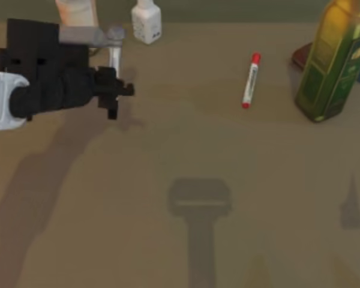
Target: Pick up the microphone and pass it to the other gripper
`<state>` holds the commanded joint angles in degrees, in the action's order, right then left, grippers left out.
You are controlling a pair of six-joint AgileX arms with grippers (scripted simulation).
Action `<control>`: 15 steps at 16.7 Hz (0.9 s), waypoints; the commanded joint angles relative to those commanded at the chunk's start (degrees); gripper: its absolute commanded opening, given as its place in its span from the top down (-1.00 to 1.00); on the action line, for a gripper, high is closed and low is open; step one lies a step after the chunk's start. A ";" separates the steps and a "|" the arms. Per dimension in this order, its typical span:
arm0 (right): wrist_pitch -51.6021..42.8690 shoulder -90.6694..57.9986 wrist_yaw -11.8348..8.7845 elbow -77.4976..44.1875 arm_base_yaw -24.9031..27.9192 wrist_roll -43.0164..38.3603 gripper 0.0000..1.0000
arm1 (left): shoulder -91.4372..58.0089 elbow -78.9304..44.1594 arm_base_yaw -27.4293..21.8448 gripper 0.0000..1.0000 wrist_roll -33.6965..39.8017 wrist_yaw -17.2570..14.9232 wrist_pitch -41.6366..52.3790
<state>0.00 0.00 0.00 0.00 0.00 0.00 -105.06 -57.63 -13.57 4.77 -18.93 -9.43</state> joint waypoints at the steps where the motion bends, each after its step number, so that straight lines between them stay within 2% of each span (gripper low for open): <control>1: 0.00 0.00 0.00 0.00 0.00 0.00 -1.00 | 1.34 1.53 0.25 1.00 -0.74 -2.20 -5.68; 5: 0.00 0.00 0.00 0.00 0.00 0.00 -1.00 | 6.89 6.81 1.15 1.00 -3.57 -9.96 -24.60; 8: 0.00 0.00 0.00 0.00 0.00 0.00 -1.00 | 10.60 9.44 1.69 1.00 -5.20 -13.93 -32.84; 10: 0.00 0.00 0.00 0.00 0.00 0.00 -1.00 | 12.01 10.28 1.88 1.00 -5.78 -15.18 -35.27; 15: 0.00 0.00 0.00 0.00 0.00 0.00 -1.00 | 12.00 10.11 1.59 1.00 -5.89 -15.20 -35.45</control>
<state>0.00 0.00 0.00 0.00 0.00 0.00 -93.05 -47.52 -11.98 -1.12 -34.12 -44.88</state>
